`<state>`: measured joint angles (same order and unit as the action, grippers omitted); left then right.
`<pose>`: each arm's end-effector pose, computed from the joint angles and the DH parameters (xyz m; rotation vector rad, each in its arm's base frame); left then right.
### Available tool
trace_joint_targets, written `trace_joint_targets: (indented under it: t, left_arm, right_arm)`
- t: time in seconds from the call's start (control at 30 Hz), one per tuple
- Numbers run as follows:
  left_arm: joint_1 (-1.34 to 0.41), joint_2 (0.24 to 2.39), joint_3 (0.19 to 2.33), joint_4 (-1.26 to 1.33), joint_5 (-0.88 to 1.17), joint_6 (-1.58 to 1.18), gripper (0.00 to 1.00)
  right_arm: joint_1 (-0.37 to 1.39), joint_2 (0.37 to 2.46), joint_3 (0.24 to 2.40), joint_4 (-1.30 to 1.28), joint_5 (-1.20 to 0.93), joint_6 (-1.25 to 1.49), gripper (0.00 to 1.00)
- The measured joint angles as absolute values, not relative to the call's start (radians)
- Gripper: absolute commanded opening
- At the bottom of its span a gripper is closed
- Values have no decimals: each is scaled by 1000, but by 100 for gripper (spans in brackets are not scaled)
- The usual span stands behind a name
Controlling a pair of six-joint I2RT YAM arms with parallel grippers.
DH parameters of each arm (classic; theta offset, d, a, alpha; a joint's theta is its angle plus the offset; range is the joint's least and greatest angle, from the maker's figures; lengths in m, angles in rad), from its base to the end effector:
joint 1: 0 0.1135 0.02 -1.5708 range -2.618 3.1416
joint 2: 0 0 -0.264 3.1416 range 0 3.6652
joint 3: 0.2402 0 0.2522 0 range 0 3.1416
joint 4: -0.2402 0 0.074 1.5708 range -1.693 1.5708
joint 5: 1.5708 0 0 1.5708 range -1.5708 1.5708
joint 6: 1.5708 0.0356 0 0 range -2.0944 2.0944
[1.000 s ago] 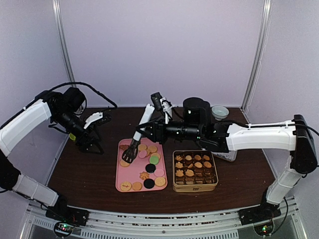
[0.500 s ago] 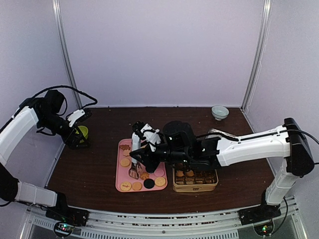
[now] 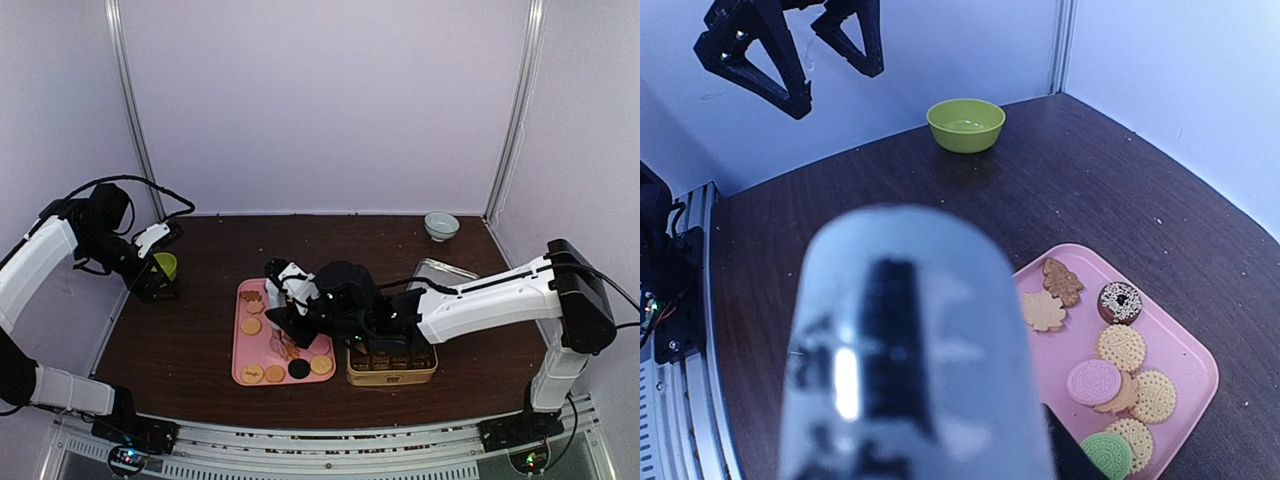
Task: Pack the cookies
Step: Pick up the fake cookies from the plate.
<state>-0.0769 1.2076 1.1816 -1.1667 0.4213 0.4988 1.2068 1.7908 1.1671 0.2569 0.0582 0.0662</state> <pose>0.2102 -0.0308 0.3149 0.8571 2.5127 -0.4483 0.1492 0.3859 0.2375 -1.0562 1.7216 0.7774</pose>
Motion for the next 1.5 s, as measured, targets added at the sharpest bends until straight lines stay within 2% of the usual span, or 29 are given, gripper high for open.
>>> trace_joint_targets:
  t: [0.83,1.5]
  left_arm:
    - [-73,1246,1201,-1174,453,494,95]
    - [-73,1253,1219,-1178,477,491,94]
  right_arm:
    - [1249,1790,1082,369,52,100,39]
    - [1261,1805,1147,268,74,41,43]
